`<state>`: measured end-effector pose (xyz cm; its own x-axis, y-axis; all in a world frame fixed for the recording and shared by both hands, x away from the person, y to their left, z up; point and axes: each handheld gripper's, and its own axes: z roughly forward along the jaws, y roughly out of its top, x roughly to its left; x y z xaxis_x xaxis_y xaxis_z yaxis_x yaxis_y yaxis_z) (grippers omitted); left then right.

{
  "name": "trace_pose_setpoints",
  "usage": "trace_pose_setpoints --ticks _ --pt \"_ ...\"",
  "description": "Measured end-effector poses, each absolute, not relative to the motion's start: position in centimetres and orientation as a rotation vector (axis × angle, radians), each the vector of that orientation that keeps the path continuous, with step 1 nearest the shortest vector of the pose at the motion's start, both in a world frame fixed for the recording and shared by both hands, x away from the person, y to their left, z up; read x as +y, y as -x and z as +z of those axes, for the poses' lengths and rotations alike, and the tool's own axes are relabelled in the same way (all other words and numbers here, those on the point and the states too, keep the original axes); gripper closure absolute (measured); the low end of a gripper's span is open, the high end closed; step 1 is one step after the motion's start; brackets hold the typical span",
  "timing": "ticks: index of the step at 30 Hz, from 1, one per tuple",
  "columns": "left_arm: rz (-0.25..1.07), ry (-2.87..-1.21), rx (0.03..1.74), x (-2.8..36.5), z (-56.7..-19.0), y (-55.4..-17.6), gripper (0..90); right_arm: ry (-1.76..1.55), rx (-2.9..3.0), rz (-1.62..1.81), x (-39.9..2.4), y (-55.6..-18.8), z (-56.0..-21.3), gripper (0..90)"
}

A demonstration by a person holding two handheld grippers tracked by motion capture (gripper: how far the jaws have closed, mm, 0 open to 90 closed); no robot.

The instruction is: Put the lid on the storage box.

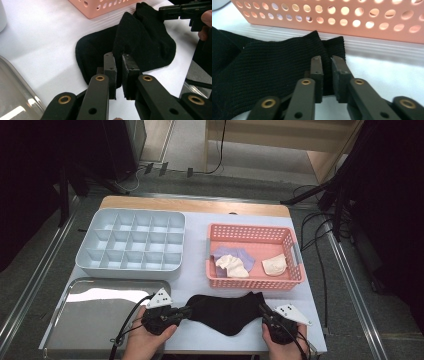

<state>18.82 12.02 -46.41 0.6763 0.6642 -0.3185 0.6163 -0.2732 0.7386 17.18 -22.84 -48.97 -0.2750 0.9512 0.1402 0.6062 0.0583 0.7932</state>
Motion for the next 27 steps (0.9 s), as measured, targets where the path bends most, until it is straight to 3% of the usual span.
trace_pose_setpoints --ticks 10,17,23,25,27 --pt "0.021 -1.953 0.990 12.6 -46.1 -18.8 85.4 -1.551 1.851 1.184 -24.1 -15.8 -47.1 84.1" --pt "-0.092 -1.941 0.957 12.9 -45.7 -18.5 85.8 -1.566 1.851 1.226 -25.5 -14.0 -46.2 84.6" --pt "-0.087 -2.001 0.965 12.3 -46.6 -18.4 85.4 -1.627 1.863 1.238 -27.0 -13.1 -47.2 84.7" --pt "-0.026 -2.019 0.996 12.0 -47.2 -18.4 82.4 -1.646 1.882 1.235 -27.0 -13.6 -48.0 82.6" --pt "0.038 -2.017 1.034 12.0 -47.4 -18.4 72.0 -1.634 1.881 1.212 -26.8 -13.9 -48.4 76.2"
